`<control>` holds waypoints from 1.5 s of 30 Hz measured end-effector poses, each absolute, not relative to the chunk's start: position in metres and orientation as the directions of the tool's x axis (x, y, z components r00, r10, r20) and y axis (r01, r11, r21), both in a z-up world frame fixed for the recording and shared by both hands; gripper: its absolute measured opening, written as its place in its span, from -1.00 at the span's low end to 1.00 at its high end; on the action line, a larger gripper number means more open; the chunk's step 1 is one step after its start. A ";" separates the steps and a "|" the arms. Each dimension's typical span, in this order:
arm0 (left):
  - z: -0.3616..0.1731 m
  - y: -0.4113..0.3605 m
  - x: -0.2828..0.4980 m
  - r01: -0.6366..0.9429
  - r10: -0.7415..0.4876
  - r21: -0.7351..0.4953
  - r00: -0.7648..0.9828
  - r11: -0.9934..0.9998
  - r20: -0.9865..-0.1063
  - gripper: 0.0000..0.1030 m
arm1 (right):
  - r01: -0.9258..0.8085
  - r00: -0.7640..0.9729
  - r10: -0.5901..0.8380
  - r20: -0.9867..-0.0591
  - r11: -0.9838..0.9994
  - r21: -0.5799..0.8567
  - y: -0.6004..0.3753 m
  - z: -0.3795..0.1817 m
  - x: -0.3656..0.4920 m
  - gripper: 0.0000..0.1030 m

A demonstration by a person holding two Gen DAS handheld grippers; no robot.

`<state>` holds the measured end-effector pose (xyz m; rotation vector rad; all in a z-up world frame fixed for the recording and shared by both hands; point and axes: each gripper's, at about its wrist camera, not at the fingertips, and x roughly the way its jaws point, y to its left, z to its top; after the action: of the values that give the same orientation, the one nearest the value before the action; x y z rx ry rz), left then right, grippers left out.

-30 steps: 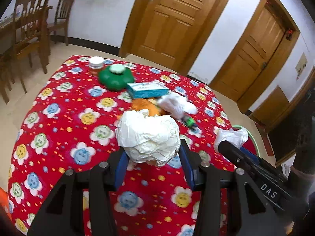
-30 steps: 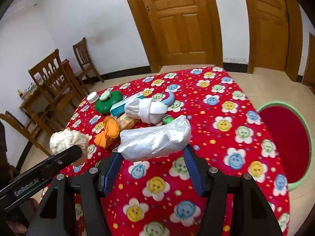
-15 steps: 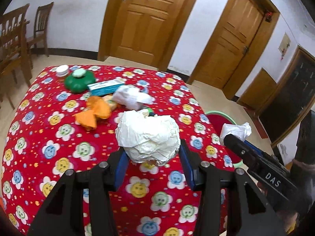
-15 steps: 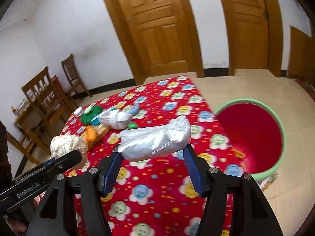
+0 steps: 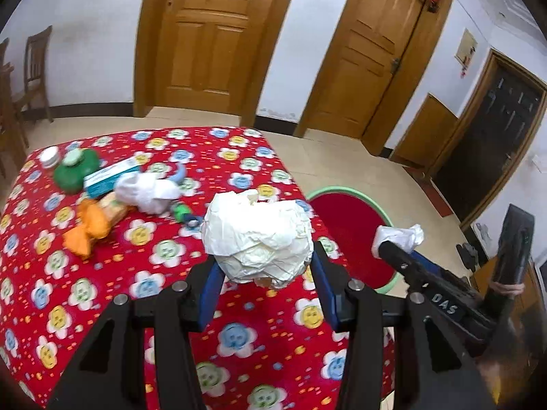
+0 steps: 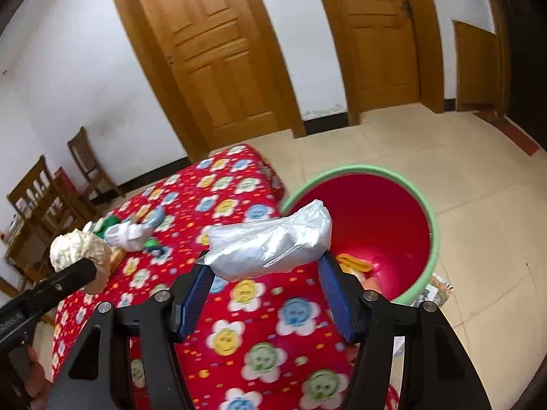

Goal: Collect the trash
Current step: 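Carry paper ball and plastic bag over the red bin and open both grippers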

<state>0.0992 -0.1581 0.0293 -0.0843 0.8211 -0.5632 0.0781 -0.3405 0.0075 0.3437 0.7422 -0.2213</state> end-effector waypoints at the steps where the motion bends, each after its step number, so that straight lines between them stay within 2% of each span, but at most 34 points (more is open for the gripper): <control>1: 0.029 -0.164 0.100 0.450 -0.510 -0.283 0.538 0.847 -0.671 -0.05 | 0.324 0.714 -0.081 -0.695 0.919 0.226 -0.345 0.005 0.078 0.23; 23: -0.008 -0.270 0.147 0.550 -0.544 -0.278 0.409 0.787 -0.733 -0.05 | 0.432 0.651 -0.084 -0.755 0.858 0.277 -0.426 -0.047 0.093 0.27; 28: -0.018 -0.288 0.154 0.557 -0.535 -0.271 0.389 0.785 -0.750 -0.05 | 0.423 0.651 -0.059 -0.757 0.856 0.297 -0.435 -0.054 0.093 0.43; 35: -0.028 -0.313 0.160 0.582 -0.530 -0.257 0.364 0.772 -0.766 -0.05 | 0.412 0.662 -0.036 -0.748 0.852 0.323 -0.442 -0.054 0.083 0.43; 41: -0.034 -0.332 0.160 0.621 -0.545 -0.262 0.320 0.738 -0.775 -0.05 | 0.439 0.679 -0.076 -0.731 0.840 0.320 -0.447 -0.048 0.069 0.43; 45: -0.034 -0.337 0.156 0.637 -0.545 -0.249 0.320 0.729 -0.775 0.06 | 0.452 0.679 -0.084 -0.730 0.830 0.326 -0.452 -0.049 0.064 0.43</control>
<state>0.1564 -0.3374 -0.0341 0.1088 0.9723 -0.7787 0.0642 -0.4517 -0.0489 0.5174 0.7724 -0.3164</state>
